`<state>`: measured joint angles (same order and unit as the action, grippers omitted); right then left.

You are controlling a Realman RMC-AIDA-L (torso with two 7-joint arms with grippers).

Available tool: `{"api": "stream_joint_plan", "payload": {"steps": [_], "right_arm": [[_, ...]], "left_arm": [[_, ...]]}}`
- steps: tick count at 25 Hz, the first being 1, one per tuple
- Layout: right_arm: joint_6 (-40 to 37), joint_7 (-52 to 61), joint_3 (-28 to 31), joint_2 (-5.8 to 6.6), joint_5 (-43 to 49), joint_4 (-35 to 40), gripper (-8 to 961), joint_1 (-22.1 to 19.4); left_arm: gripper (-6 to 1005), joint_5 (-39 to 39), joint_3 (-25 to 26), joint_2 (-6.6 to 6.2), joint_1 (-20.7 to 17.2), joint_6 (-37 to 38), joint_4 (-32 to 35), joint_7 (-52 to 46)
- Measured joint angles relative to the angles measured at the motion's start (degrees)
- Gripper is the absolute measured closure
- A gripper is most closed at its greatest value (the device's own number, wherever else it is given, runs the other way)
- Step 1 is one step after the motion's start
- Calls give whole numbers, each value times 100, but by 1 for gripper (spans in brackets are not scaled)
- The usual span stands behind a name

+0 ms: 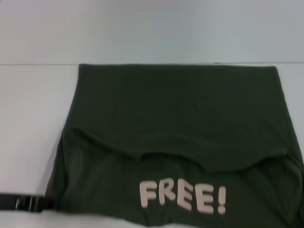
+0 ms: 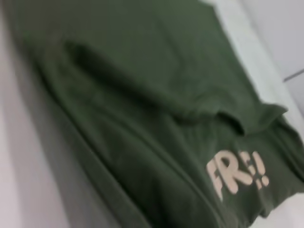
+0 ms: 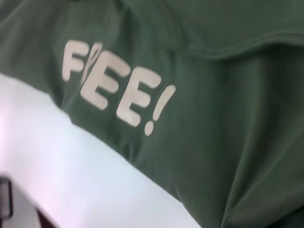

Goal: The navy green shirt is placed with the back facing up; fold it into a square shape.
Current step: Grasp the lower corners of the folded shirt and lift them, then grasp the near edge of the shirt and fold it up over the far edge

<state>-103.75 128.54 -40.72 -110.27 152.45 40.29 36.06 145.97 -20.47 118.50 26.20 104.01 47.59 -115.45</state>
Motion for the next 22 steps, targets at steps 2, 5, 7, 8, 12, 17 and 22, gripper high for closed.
{"api": "stream_joint_plan", "payload": {"steps": [2,5,7,8,12,17,22], "right_arm": [[-121,-152,-11,-46,91,-8,924,-55],[-206,-279,-16,-107,273,-21,923,-99],[-262,-367,-19,-119,343,-51,923,-116],[-294,-405,-22,-122,368,-67,923,-120],[-348,-482,-44,-149,403,-89,923,-142],[-339,-509,-26,-209,406,-92,923,-170],[-312,-515,161,-224,350,-91,923,-180]], "left_arm": [[971,293,83,-24,1,216,-14,-114],[971,482,210,-41,4,516,-11,-145],[971,594,233,-71,18,803,8,-153],[971,653,235,-81,29,905,12,-155],[972,908,200,-101,63,1157,19,-108],[972,1053,170,-107,67,1235,23,-27],[971,965,191,-116,136,1244,2,34]]}}
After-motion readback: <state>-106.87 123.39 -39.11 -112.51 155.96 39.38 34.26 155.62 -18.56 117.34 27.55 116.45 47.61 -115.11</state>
